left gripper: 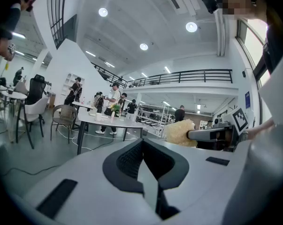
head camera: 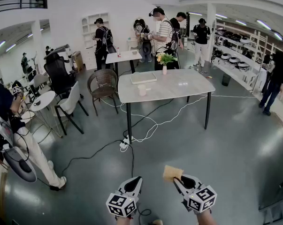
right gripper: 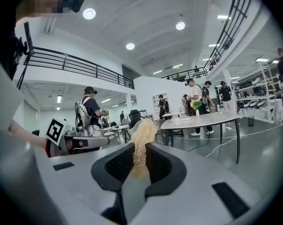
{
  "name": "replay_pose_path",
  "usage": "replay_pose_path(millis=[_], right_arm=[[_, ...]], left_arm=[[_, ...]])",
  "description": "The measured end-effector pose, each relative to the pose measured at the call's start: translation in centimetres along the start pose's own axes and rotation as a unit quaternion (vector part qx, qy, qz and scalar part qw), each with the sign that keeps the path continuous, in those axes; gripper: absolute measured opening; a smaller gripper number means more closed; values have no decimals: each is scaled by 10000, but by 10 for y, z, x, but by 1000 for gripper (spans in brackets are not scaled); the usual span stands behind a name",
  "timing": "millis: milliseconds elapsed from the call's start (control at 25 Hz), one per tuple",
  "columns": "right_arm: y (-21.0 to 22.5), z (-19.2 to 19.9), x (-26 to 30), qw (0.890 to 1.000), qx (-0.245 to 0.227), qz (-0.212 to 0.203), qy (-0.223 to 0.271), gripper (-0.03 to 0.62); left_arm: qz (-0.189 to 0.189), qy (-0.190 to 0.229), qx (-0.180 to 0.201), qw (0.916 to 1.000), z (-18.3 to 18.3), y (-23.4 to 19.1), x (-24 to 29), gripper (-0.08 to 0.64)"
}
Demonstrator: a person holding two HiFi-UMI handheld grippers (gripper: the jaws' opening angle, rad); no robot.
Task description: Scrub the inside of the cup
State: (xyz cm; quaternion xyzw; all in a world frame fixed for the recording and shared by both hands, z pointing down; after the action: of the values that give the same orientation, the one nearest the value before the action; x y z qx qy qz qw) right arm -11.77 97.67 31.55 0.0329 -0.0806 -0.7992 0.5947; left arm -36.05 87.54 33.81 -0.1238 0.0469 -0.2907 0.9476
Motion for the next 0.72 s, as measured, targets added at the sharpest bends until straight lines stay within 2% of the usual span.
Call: replay_pose_path(millis=[360, 600, 720], right_arm=[[24, 0, 37, 9999, 22, 70, 128, 72], [47, -4, 66, 9999, -123, 12, 53, 72], [64, -6, 86, 9999, -109, -18, 22, 72]], left_arm=[[-79, 69, -74, 9999, -1, -32, 33, 14], [-283, 218, -342, 9988, 3, -48, 62, 14], [-364, 147, -252, 9989, 6, -58, 86, 14]])
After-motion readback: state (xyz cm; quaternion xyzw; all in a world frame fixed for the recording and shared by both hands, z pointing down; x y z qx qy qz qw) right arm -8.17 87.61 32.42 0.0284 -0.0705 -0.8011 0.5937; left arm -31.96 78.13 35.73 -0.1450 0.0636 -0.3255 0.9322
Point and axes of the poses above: the fingertips, and each gripper's own axes: x forward along the fingers, y to its right, z out of its underside, the point moved 9 cm from there along -x, backward along the fingers, and after that the axes turned 11 degrees about y, right-handed, at the moved point
